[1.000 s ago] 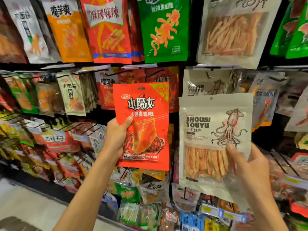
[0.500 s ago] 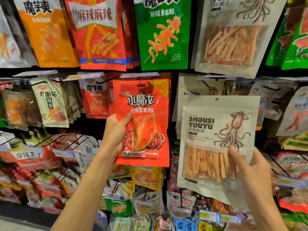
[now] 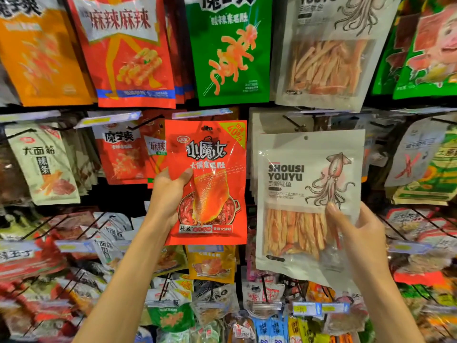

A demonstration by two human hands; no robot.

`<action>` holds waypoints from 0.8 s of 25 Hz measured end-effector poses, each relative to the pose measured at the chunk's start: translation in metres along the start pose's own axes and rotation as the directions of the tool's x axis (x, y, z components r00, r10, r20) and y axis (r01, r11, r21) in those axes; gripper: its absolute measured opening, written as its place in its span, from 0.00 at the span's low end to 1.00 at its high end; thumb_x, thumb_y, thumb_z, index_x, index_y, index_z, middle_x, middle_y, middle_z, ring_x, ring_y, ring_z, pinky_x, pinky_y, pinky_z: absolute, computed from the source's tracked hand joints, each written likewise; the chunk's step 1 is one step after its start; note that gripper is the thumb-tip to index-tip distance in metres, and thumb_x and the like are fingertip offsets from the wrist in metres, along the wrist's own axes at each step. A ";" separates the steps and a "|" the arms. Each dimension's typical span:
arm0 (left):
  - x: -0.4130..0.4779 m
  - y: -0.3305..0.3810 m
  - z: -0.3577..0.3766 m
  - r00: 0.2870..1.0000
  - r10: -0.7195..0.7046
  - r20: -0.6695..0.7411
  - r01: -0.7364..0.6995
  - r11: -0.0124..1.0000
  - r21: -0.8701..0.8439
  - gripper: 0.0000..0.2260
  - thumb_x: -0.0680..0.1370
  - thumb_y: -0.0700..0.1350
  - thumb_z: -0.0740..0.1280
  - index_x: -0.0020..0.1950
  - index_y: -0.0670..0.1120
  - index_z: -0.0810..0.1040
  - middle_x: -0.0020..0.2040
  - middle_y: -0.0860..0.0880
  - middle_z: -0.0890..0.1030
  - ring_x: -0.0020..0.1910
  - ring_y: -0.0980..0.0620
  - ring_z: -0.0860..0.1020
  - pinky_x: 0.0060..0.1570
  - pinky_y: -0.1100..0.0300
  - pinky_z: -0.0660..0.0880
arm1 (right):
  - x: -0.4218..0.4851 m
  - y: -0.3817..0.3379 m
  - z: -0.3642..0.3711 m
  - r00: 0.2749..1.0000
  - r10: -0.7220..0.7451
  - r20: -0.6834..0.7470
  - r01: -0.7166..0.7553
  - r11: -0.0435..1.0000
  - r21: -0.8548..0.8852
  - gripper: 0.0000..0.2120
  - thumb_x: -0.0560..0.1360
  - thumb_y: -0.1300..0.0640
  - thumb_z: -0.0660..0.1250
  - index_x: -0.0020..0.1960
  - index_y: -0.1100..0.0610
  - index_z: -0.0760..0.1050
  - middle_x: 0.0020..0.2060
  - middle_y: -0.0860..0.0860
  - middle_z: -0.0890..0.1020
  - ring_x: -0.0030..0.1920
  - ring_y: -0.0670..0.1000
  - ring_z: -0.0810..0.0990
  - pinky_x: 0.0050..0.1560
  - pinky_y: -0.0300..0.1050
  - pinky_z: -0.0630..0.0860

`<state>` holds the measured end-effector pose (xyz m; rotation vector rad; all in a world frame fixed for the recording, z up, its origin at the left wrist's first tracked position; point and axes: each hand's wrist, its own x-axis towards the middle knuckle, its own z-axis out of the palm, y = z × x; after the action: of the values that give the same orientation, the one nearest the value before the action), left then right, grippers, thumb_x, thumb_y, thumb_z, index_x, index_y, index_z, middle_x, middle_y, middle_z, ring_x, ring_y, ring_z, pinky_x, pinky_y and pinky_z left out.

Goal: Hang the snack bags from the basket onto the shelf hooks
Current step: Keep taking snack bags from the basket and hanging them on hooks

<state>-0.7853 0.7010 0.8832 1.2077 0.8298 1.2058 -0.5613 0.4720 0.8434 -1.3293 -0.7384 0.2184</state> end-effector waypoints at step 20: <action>0.015 -0.007 0.020 0.998 0.052 0.028 -0.051 0.998 -0.020 0.04 0.80 0.39 0.66 0.47 0.46 0.79 0.36 0.53 0.85 0.37 0.55 0.84 0.34 0.61 0.80 | 0.042 0.010 0.007 0.998 0.056 0.015 -0.057 0.995 0.082 0.09 0.76 0.58 0.70 0.56 0.53 0.79 0.50 0.49 0.86 0.52 0.47 0.84 0.54 0.45 0.78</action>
<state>-0.7620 0.7110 0.8823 1.2347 0.7688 1.2331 -0.5313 0.5033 0.8498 -1.2721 -0.6959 0.3005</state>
